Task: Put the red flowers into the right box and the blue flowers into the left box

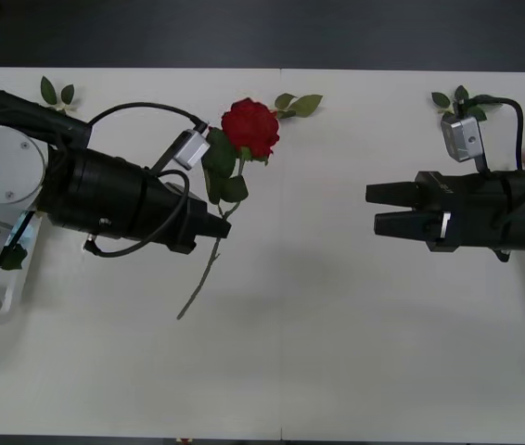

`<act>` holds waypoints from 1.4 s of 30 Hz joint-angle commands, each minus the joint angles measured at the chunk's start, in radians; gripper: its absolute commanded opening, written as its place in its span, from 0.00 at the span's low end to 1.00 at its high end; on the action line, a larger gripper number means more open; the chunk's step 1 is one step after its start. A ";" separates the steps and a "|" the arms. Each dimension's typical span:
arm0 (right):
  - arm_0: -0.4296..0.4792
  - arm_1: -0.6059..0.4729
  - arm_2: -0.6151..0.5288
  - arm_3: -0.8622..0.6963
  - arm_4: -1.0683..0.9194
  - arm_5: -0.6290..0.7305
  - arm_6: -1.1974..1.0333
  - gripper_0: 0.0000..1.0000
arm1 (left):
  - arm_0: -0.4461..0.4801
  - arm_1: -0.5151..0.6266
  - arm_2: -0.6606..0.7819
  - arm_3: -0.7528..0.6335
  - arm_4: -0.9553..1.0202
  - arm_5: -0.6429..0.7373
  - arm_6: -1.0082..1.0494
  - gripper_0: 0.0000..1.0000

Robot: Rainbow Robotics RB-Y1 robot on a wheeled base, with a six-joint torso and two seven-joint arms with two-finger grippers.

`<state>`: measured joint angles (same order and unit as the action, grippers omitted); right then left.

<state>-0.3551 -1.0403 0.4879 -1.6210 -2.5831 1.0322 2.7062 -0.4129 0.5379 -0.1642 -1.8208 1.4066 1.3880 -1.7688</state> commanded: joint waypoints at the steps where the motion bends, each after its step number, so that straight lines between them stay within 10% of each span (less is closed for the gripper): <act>1: 0.024 -0.026 -0.019 -0.019 -0.018 0.006 -0.001 1.00 | -0.009 -0.061 0.037 -0.029 0.071 -0.044 -0.023 0.00; 20: 0.237 0.161 -0.022 -0.097 -0.089 -0.024 -0.001 1.00 | -0.003 -0.073 0.061 -0.031 0.261 -0.113 0.049 0.00; 42: 0.252 0.413 -0.003 -0.122 0.075 -0.152 -0.001 1.00 | -0.003 -0.073 0.049 -0.029 0.264 -0.116 0.069 0.00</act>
<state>-0.0946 -0.6385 0.4863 -1.6950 -2.5104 0.8929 2.7062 -0.4129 0.4576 -0.1186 -1.8208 1.6536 1.2842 -1.7300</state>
